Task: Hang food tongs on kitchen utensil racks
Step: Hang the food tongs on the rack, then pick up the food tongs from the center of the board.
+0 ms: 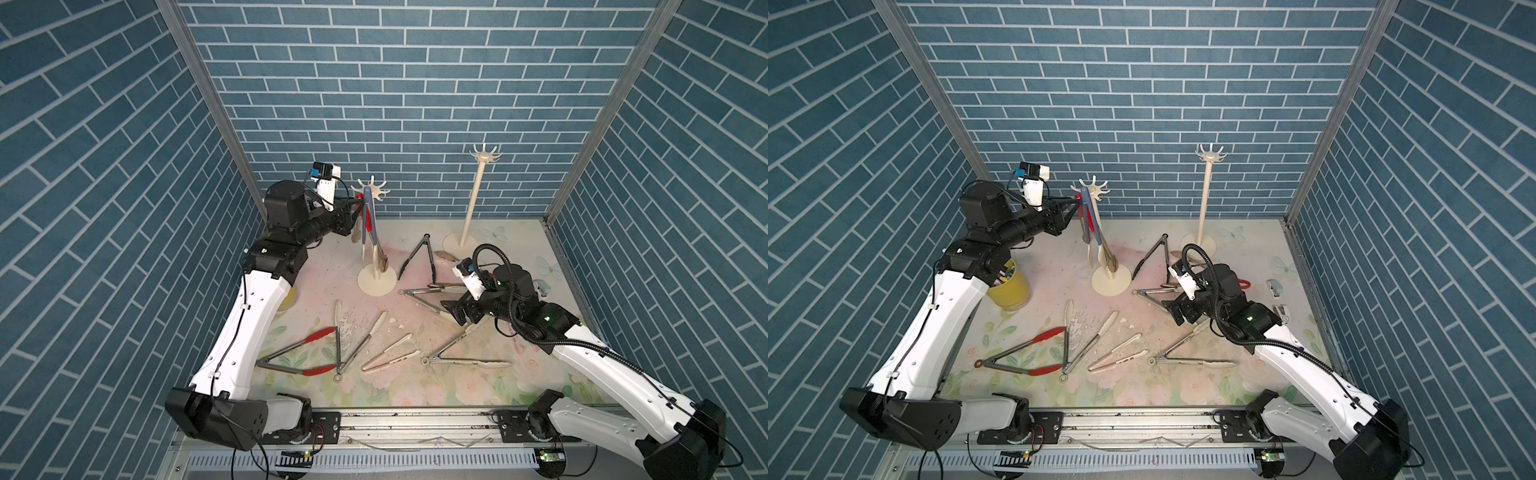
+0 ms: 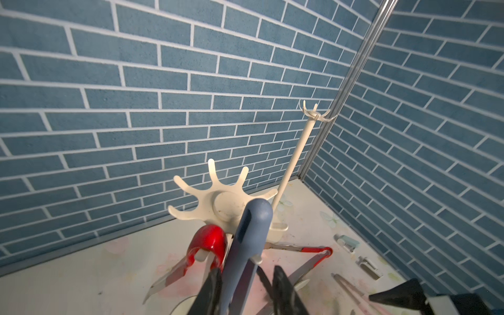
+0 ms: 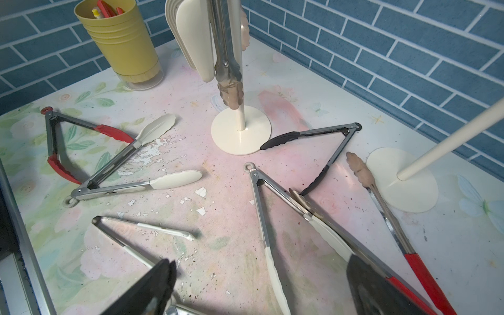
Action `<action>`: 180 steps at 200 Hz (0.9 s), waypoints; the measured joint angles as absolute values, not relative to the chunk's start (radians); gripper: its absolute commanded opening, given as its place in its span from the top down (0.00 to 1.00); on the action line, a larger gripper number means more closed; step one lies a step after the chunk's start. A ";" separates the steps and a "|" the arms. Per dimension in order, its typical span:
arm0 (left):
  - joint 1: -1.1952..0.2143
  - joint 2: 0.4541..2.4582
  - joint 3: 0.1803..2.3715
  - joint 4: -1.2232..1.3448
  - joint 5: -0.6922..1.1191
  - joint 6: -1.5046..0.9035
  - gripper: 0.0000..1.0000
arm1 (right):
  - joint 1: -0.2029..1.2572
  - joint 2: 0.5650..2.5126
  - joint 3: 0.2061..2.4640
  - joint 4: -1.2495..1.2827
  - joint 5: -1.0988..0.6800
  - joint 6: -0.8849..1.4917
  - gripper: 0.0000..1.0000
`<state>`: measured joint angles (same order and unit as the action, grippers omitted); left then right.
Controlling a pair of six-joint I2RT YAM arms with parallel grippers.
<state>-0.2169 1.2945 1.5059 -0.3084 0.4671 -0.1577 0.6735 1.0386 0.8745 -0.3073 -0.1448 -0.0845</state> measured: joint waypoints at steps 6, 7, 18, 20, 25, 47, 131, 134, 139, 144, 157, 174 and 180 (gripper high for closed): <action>-0.216 1.279 1.496 -0.305 0.462 -0.155 0.40 | 0.673 1.043 0.875 -0.307 -0.145 -0.084 0.01; -0.216 1.277 1.494 -0.306 0.460 -0.155 0.40 | 0.673 1.044 0.875 -0.307 -0.144 -0.084 0.01; -0.217 1.246 1.474 -0.298 0.448 -0.144 0.32 | 0.673 1.055 0.875 -0.308 -0.145 -0.083 0.01; -0.216 1.240 1.470 -0.296 0.447 -0.150 0.30 | 0.673 1.057 0.875 -0.308 -0.144 -0.083 0.01; -0.216 1.228 1.462 -0.293 0.441 -0.143 0.28 | 0.673 1.062 0.876 -0.310 -0.145 -0.083 0.01; -0.216 1.173 1.436 -0.290 0.419 -0.139 0.16 | 0.672 1.085 0.892 -0.321 -0.145 -0.075 0.02; -0.216 0.931 1.298 -0.295 0.360 -0.095 0.02 | 0.661 1.187 0.965 -0.368 -0.155 -0.019 0.08; -0.216 0.924 1.294 -0.298 0.359 -0.095 0.02 | 0.661 1.191 0.968 -0.373 -0.155 -0.018 0.08; -0.216 0.910 1.287 -0.304 0.358 -0.093 0.02 | 0.661 1.198 0.972 -0.378 -0.157 -0.016 0.09; -0.216 0.898 1.279 -0.310 0.358 -0.092 0.01 | 0.661 1.204 0.974 -0.380 -0.157 -0.014 0.09; -0.216 0.868 1.260 -0.330 0.355 -0.089 0.01 | 0.661 1.219 0.978 -0.386 -0.159 -0.013 0.09; -0.216 0.826 1.227 -0.354 0.356 -0.085 0.01 | 0.660 1.237 0.980 -0.397 -0.160 -0.016 0.09; -0.216 0.815 1.217 -0.365 0.358 -0.084 0.01 | 0.660 1.243 0.982 -0.404 -0.160 -0.019 0.09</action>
<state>-0.2165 0.8146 1.2175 -0.3653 0.3584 -0.0845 0.6601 1.2434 0.9825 -0.4042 -0.1604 -0.0189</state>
